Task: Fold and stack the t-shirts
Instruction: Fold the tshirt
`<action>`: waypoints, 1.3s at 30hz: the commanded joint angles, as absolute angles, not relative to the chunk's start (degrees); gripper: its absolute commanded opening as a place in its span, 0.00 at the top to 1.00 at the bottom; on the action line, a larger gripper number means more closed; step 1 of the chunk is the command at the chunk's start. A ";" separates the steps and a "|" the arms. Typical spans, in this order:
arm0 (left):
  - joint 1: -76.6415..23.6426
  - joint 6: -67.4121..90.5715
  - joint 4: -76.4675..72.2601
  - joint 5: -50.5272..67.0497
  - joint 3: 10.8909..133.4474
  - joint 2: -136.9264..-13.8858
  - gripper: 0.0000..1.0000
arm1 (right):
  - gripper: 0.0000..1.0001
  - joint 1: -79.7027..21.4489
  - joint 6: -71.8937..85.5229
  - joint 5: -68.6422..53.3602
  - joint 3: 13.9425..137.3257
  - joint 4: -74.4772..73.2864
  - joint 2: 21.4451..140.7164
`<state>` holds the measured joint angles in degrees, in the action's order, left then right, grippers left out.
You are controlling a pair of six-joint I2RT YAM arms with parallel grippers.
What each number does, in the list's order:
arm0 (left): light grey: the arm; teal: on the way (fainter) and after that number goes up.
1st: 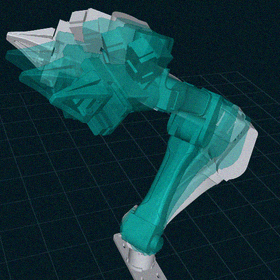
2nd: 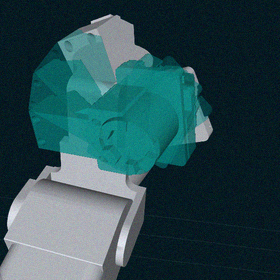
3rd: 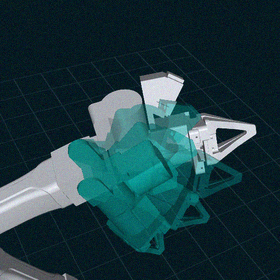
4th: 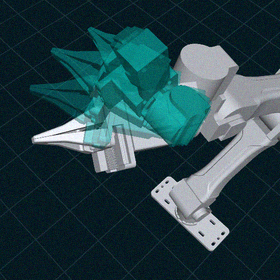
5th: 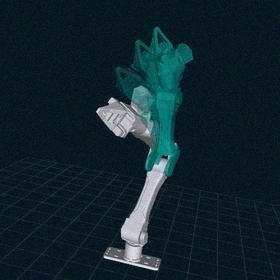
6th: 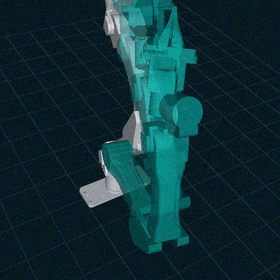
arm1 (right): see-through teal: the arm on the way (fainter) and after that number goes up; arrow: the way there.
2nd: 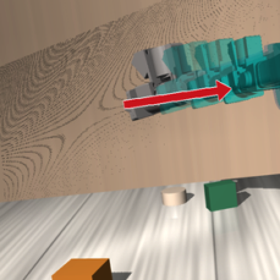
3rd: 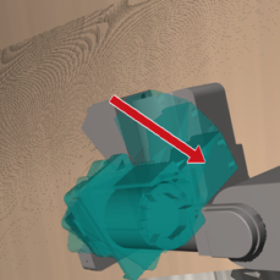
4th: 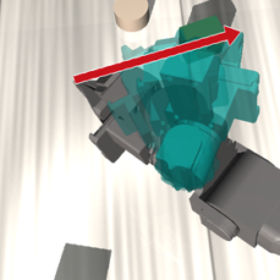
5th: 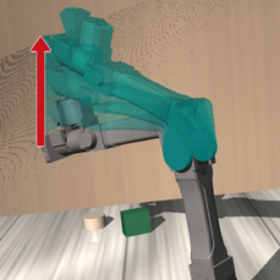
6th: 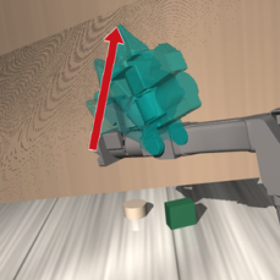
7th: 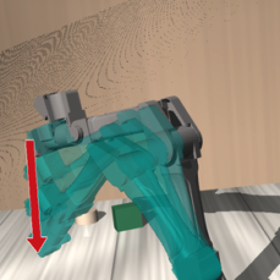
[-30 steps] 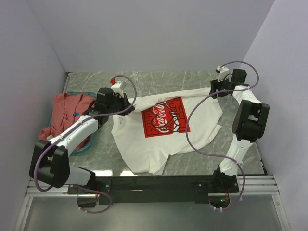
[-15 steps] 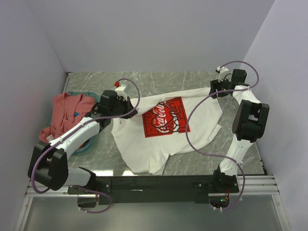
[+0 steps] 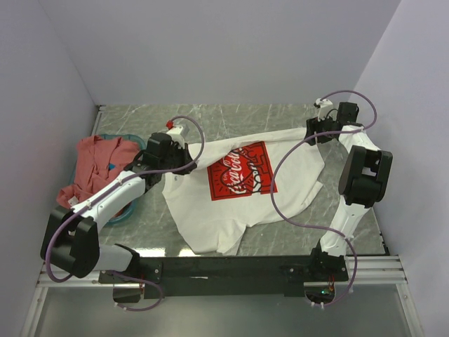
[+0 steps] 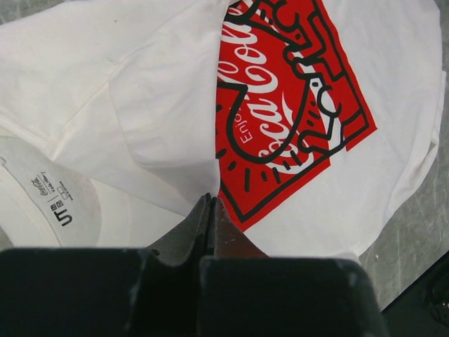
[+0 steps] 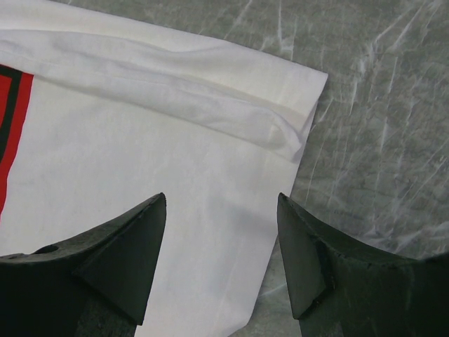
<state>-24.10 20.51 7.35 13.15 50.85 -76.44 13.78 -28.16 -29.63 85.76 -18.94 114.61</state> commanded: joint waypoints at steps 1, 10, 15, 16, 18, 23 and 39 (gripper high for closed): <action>-24.26 18.46 8.00 12.30 51.86 -74.53 1.00 | 0.29 14.06 -28.30 -30.15 85.52 -18.72 114.34; -24.43 15.22 14.32 34.79 53.26 -79.53 0.65 | 0.29 14.15 -28.30 -29.97 85.17 -18.55 114.35; -24.96 14.76 14.68 27.72 51.07 -74.29 0.50 | 0.29 14.15 -28.39 -30.15 84.73 -18.63 114.08; -24.96 15.98 13.46 20.38 50.54 -70.79 0.44 | 0.29 14.15 -28.65 -30.32 84.64 -18.63 114.00; -24.87 17.05 13.36 13.74 50.10 -68.30 0.40 | 0.28 14.15 -28.91 -30.85 84.73 -19.42 113.91; -24.79 16.17 16.87 1.00 51.24 -65.48 0.38 | 0.28 14.06 -32.34 -35.50 91.38 -29.77 116.27; -24.87 14.85 17.05 -10.64 44.91 -55.90 0.34 | 0.58 13.19 -7.21 -27.69 115.65 -33.57 131.12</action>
<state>-24.84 15.81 18.26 -8.75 44.84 -56.36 13.72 -11.88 -30.61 110.26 -31.94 128.38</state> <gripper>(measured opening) 0.657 0.438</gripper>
